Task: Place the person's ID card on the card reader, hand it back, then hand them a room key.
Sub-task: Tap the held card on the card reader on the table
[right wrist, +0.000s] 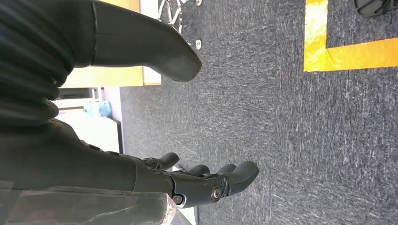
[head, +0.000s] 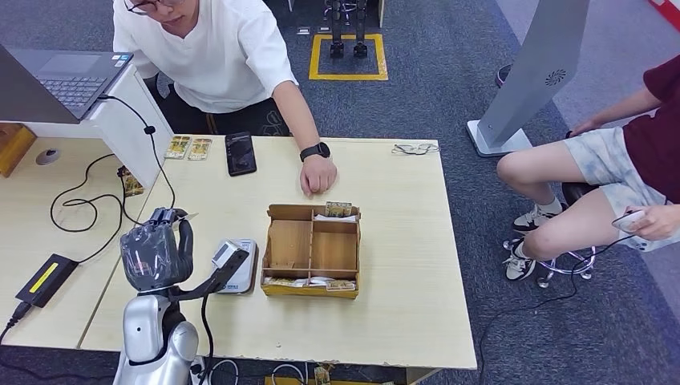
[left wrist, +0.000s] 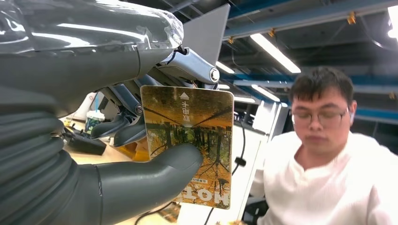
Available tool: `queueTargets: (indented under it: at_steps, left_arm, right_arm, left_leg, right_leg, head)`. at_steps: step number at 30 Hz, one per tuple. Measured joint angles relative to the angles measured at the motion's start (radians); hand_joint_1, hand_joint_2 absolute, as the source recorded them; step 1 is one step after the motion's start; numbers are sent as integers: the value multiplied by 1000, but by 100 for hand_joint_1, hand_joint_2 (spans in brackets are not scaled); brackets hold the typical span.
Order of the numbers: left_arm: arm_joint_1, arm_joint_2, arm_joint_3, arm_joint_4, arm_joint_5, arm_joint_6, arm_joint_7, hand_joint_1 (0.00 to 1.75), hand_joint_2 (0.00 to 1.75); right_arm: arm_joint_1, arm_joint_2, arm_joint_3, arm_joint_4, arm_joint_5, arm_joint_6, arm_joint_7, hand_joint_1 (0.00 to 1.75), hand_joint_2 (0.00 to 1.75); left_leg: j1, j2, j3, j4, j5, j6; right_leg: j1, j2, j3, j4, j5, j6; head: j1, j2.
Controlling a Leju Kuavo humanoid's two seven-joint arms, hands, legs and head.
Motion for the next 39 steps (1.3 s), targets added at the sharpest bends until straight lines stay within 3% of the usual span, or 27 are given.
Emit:
queueTargets:
  at_steps: [7, 11, 25, 39]
  left_arm:
    - [57, -8, 0, 0, -29, -31, 34, 175, 175]
    - [84, -6, -12, 0, -32, -80, 93, 175, 175]
    - [104, 76, -189, 66, -32, -225, 283, 175, 175]
    - [53, 99, -223, 220, -33, -325, 275, 175, 175]
  right_arm:
    - [-2, 21, -20, -37, 0, 13, 0, 0, 175]
    - [-5, 30, -34, -52, 0, 16, 2, 0, 175]
    - [-8, 43, -55, -83, 0, 21, 6, 0, 175]
    - [-13, 43, -55, -90, 0, 33, 6, 0, 175]
  left_leg:
    - [0, 0, 0, 0, 0, 0]
    - [0, 0, 0, 0, 0, 0]
    - [0, 0, 0, 0, 0, 0]
    - [0, 0, 4, 0, 0, 0]
  right_leg:
    - [0, 0, 0, 0, 0, 0]
    - [0, 0, -1, 0, 0, 0]
    - [0, 0, -1, 0, 0, 0]
    - [0, 0, 4, 0, 0, 0]
  head:
    - [0, 0]
    - [0, 0]
    - [0, 0]
    - [0, 0]
